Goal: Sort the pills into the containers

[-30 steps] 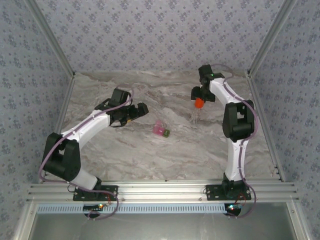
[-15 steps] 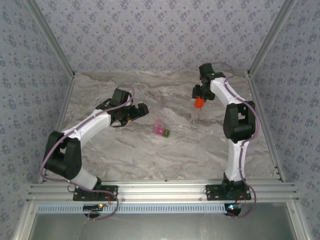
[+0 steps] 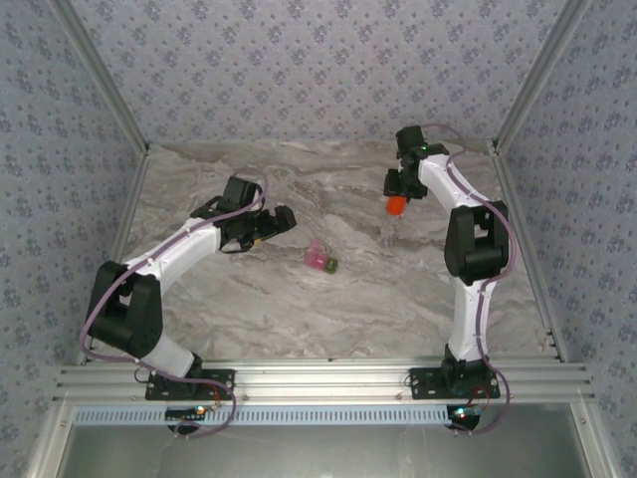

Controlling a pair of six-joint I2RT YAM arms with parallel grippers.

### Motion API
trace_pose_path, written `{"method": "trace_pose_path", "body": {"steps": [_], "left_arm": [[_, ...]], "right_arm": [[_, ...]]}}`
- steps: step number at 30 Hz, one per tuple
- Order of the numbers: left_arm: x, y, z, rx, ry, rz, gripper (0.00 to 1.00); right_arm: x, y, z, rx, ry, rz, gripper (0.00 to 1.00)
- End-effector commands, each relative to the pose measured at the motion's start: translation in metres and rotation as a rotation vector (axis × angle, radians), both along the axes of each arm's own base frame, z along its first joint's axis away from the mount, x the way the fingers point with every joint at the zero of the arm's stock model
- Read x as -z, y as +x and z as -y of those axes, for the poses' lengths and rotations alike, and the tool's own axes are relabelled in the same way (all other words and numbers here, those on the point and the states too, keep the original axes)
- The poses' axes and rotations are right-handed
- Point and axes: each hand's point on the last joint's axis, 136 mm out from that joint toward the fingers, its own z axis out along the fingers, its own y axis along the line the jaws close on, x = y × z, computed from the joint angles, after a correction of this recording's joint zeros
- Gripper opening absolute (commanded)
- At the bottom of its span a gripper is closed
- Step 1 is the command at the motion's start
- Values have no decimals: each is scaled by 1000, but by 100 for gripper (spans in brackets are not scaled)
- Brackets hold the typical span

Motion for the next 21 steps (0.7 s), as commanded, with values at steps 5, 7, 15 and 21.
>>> {"method": "trace_pose_path", "body": {"steps": [5, 7, 15, 21], "left_arm": [[-19, 13, 5, 120, 44, 115, 100], [-16, 15, -1, 151, 107, 144, 100], [-53, 21, 4, 356, 208, 524, 100], [-83, -1, 44, 582, 212, 877, 99]], "right_arm": [[-15, -3, -9, -24, 27, 23, 34], [-24, -4, -12, -29, 36, 42, 33], [-72, -36, -49, -102, 139, 95, 33], [-113, -82, -81, -157, 309, 121, 33]]}}
